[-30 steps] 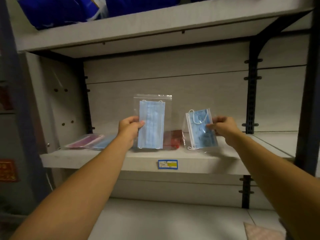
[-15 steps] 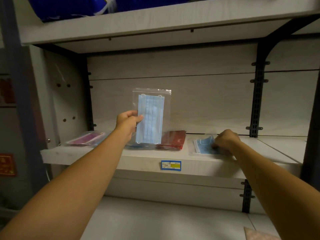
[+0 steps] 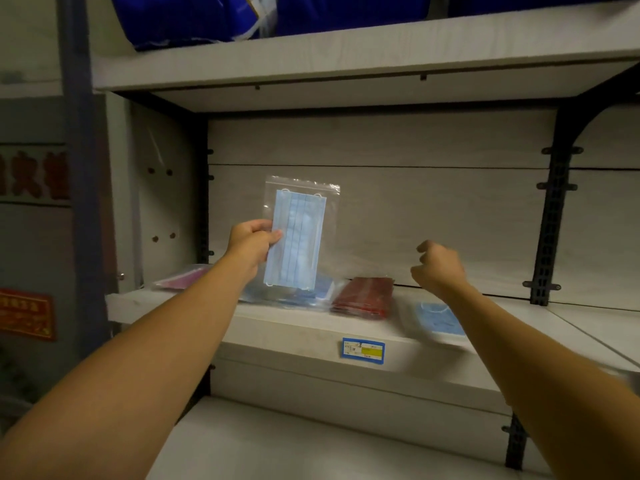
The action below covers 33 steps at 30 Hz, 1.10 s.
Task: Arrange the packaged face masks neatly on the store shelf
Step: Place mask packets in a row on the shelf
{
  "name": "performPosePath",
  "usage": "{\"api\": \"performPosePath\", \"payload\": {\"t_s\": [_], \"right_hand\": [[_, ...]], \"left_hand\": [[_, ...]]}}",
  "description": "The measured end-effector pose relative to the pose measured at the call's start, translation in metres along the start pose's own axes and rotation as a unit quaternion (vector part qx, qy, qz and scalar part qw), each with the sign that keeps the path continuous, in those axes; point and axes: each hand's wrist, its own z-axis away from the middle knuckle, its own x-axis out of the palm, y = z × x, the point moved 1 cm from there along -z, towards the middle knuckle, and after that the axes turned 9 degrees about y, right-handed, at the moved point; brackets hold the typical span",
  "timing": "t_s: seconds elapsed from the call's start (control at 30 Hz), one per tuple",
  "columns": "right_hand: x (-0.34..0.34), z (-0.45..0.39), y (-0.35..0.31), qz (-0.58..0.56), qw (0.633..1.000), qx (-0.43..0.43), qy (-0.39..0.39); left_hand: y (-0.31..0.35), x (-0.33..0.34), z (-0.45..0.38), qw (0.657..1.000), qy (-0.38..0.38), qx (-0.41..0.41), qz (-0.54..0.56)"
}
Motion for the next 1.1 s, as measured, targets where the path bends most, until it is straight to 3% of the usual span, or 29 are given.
{"api": "performPosePath", "payload": {"t_s": [0.2,0.63,0.93,1.1], "right_hand": [[0.029,0.002,-0.051,0.030,0.997,-0.075,-0.004],[0.087,0.016,-0.134,0.066,0.995,-0.070,-0.003],[0.105,0.025,-0.154,0.104,0.990,-0.096,-0.024],[0.101,0.022,-0.161,0.143,0.982,-0.122,-0.025]], "left_hand": [[0.000,-0.033,-0.041,1.000,0.012,-0.001,0.011],[-0.027,-0.109,-0.126,0.999,-0.008,-0.029,-0.019],[-0.072,-0.103,-0.137,0.994,-0.061,-0.067,-0.065],[-0.083,-0.087,-0.131,0.976,-0.100,-0.001,-0.194]]}}
